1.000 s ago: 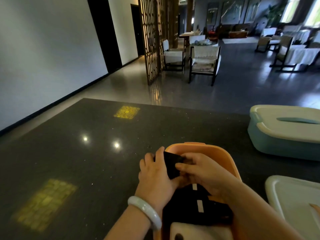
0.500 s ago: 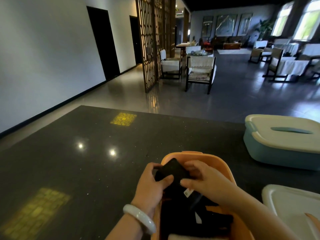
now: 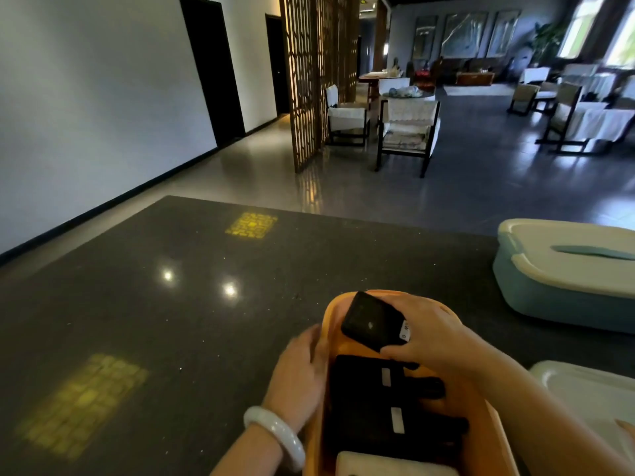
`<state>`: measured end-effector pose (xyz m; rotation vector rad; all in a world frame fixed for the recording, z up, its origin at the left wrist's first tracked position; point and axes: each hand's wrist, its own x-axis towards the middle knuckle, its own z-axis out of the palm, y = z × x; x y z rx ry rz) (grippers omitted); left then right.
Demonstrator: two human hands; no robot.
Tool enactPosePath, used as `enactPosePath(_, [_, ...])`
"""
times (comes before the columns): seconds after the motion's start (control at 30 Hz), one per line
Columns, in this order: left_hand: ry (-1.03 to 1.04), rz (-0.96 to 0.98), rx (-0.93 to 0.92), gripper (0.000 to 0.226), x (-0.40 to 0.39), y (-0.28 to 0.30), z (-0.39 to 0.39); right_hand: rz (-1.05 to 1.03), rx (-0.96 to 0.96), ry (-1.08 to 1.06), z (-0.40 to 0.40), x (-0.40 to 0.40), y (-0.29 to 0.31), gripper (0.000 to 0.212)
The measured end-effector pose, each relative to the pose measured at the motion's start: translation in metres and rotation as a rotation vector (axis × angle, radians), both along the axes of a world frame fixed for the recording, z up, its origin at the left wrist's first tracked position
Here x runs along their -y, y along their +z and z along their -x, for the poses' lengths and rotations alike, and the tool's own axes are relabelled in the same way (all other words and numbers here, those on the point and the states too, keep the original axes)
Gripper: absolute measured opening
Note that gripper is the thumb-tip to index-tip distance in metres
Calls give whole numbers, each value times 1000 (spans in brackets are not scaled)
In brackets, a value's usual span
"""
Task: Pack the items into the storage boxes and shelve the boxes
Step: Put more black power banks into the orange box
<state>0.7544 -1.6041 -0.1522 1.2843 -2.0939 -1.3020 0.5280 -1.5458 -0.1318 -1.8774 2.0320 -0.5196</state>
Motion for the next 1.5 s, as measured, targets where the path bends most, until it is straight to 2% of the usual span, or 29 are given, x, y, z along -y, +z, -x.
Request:
enactPosePath(0.1, [-31, -139, 5, 42, -9, -9, 2, -132, 14, 75, 2, 17, -15, 71])
enactPosePath(0.2, [27, -128, -83, 40, -14, -20, 1, -241, 24, 95, 1, 30, -36, 60])
enactPosePath(0.37, [12, -76, -23, 48, -11, -26, 2, -313, 124, 63, 5, 34, -55, 60])
enactPosePath(0.6, [24, -60, -51, 50, -9, -33, 1, -412, 179, 29, 10, 35, -61, 78])
enactPosePath(0.7, [25, -42, -50, 46, -8, -34, 1, -467, 216, 45, 12, 36, -61, 72])
enactPosePath(0.83, [22, -43, -43, 39, -8, -34, 2, -511, 276, 52, 14, 37, -61, 62])
enactPosePath(0.93, [30, -52, -52, 44, -8, -34, 1, -529, 295, 43, 15, 36, -61, 61])
enactPosePath(1.17, [23, -39, -80, 49, -8, -37, 0, -562, 307, 68, 14, 35, -61, 65])
enactPosePath(1.37, [6, -14, -71, 36, -10, -34, -1, -579, 293, 66, 9, 33, -60, 61])
enactPosePath(1.5, [3, -20, -59, 40, -8, -36, -1, -583, 303, 54, 8, 33, -58, 61])
